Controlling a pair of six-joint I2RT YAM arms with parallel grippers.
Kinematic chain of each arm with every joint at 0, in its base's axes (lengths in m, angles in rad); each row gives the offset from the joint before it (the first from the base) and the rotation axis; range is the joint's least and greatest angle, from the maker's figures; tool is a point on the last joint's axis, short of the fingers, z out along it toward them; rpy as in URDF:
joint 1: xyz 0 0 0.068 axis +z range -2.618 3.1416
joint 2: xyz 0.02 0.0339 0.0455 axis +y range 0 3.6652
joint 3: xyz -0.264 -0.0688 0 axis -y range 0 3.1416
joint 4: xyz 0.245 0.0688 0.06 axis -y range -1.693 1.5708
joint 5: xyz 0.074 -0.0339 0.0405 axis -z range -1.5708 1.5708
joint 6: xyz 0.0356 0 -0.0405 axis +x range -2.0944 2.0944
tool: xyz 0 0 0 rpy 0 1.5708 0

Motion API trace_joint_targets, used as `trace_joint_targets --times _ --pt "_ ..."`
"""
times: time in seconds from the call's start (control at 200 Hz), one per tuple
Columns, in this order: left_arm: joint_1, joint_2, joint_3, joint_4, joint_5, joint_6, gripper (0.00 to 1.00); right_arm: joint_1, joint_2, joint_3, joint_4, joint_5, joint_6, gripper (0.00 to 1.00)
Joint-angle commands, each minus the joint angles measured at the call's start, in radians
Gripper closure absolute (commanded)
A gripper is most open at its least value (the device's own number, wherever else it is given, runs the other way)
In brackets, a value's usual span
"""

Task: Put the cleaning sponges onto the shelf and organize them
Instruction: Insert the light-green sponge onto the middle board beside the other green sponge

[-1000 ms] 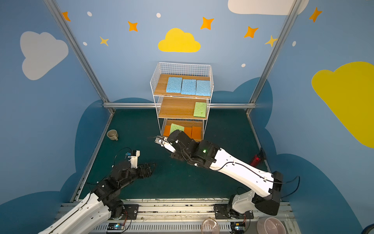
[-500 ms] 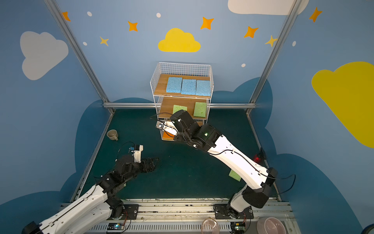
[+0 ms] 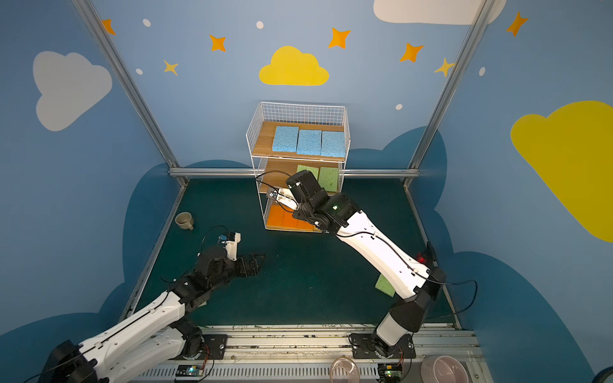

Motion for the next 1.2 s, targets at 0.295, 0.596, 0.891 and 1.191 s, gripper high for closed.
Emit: trace_joint_targets --times 0.295,0.596,0.891,1.191 --pt "0.02 0.073 0.051 0.055 0.032 0.024 0.0 -0.089 0.114 0.097 0.011 -0.033 0.045 1.0" --pt "0.029 0.124 0.072 0.064 0.041 0.032 0.0 -0.124 0.137 0.088 0.045 -0.07 0.039 1.0" --pt "0.031 0.164 0.085 0.076 0.05 0.031 0.0 -0.136 0.173 0.1 0.068 -0.111 0.022 1.0" --pt "0.033 0.181 0.085 0.082 0.051 0.034 0.0 -0.163 0.22 0.129 0.079 -0.134 0.016 1.0"
